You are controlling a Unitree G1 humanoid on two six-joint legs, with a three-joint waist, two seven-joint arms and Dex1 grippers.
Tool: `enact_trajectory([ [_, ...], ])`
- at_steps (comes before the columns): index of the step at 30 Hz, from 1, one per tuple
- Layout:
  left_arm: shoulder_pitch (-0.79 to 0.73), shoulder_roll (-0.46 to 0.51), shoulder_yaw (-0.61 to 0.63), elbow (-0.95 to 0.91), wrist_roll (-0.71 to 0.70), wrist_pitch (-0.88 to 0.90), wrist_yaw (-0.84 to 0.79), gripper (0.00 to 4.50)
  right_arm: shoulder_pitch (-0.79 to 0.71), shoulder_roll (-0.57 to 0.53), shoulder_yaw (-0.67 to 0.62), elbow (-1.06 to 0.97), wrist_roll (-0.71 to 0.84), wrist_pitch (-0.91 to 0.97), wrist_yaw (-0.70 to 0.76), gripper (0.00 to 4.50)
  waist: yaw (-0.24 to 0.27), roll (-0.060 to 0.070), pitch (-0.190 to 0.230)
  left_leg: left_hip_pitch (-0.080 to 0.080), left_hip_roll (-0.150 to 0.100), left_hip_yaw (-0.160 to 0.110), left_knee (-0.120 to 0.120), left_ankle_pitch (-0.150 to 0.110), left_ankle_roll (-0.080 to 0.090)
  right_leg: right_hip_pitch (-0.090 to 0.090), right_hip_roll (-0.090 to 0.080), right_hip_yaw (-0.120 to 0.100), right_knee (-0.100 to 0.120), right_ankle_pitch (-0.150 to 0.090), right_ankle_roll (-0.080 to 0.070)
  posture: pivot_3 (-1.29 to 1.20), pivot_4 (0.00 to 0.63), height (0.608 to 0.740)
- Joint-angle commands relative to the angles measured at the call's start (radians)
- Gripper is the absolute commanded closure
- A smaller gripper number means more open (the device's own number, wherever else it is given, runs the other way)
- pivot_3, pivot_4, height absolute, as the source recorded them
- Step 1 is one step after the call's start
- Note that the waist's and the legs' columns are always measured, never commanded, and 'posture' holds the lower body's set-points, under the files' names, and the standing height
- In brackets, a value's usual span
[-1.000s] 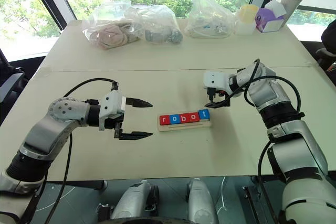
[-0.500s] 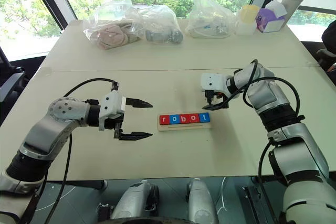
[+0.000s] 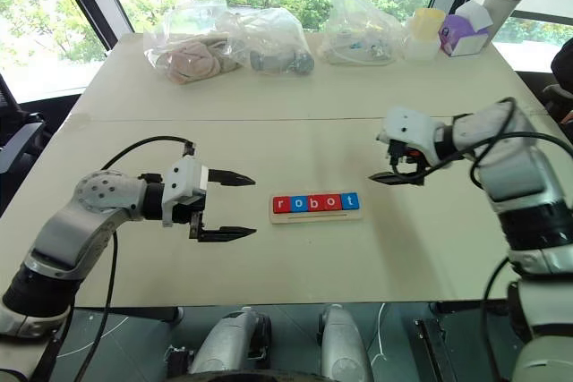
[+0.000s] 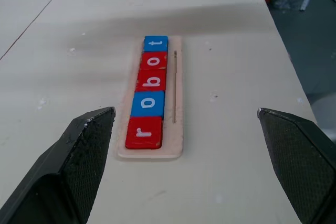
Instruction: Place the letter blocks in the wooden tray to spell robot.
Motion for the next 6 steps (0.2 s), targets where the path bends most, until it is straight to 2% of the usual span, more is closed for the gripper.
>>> enact_trajectory([
  [1, 0.013, 0.011, 0.058, -0.063, -0.048, 0.045, 0.03, 0.0, 0.091, -0.046, -0.128, -0.21, 0.119, 0.167, -0.007, 0.02, -0.002, 0.0, 0.0, 0.0, 0.0, 0.0, 0.0, 0.0, 0.0, 0.0, 0.0, 0.0, 0.0, 0.0, 0.0, 0.0, 0.15, 0.74],
  [6, 0.048, 0.035, 0.106, -0.089, -0.082, 0.094, 0.054, 0.0, 0.252, -0.081, -0.276, -0.413, 0.248, 0.371, -0.052, 0.02, -0.005, 0.0, 0.0, 0.001, 0.001, 0.0, 0.0, 0.0, 0.0, 0.0, -0.001, 0.0, -0.001, 0.0, -0.001, 0.0, 0.15, 0.74],
])
